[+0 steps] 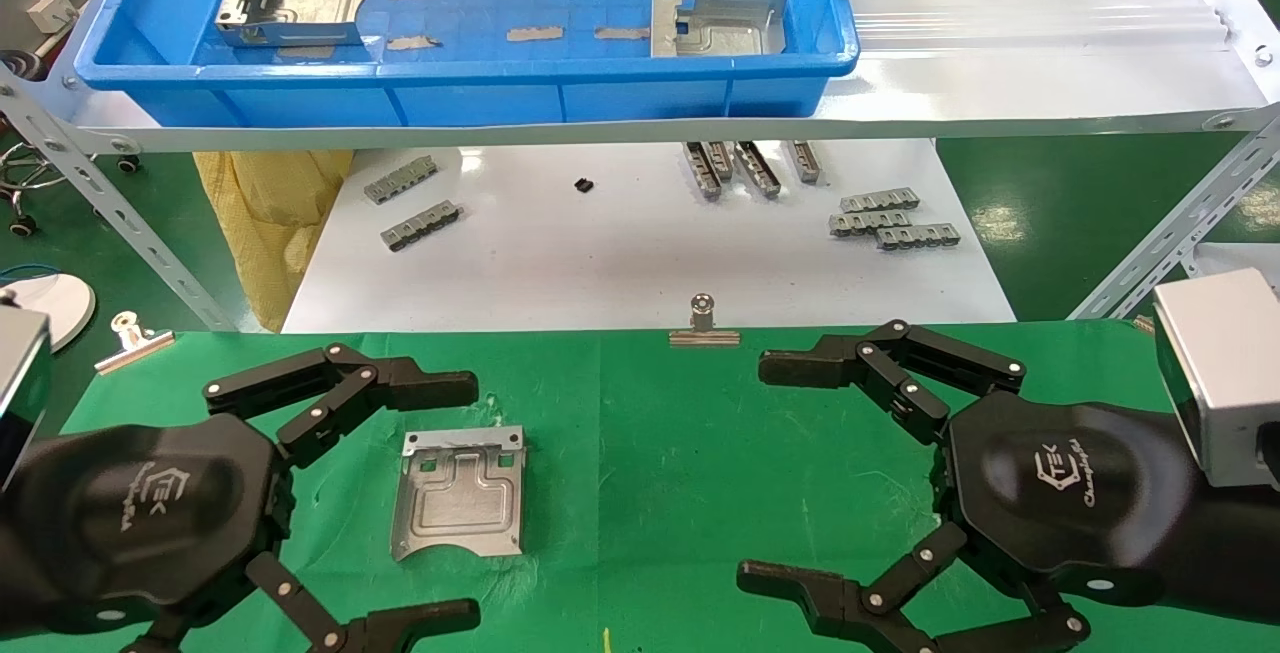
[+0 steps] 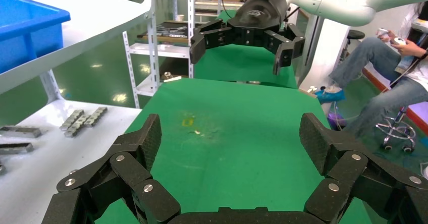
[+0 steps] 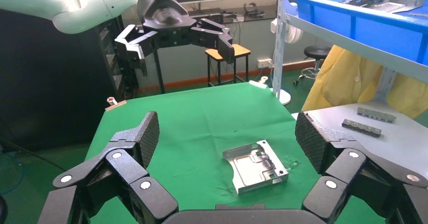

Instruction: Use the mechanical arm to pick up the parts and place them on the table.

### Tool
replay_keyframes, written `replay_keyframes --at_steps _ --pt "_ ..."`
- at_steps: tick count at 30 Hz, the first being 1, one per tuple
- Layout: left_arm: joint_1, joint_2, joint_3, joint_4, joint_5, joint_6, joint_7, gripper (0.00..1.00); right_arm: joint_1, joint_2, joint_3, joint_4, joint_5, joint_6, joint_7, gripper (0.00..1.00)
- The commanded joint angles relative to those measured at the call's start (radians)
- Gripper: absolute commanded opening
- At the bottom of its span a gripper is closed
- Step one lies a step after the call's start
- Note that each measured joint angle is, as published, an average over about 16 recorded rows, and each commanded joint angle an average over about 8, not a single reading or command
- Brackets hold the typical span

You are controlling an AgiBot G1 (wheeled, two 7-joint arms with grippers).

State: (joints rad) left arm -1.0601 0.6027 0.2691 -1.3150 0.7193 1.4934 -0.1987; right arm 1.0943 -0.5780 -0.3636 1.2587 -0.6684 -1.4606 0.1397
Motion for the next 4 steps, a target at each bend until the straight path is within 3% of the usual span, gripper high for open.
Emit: replay_keyframes --at_steps 1,4 --pt "-0.004 0.002 0.003 0.009 0.003 0.0 0.004 1.0 0.0 0.0 0.0 0.0 0.0 0.0 0.0 1.0" --pt "-0.005 0.003 0.004 0.013 0.005 0.0 0.005 1.0 0.0 0.0 0.0 0.0 0.0 0.0 0.0 1.0"
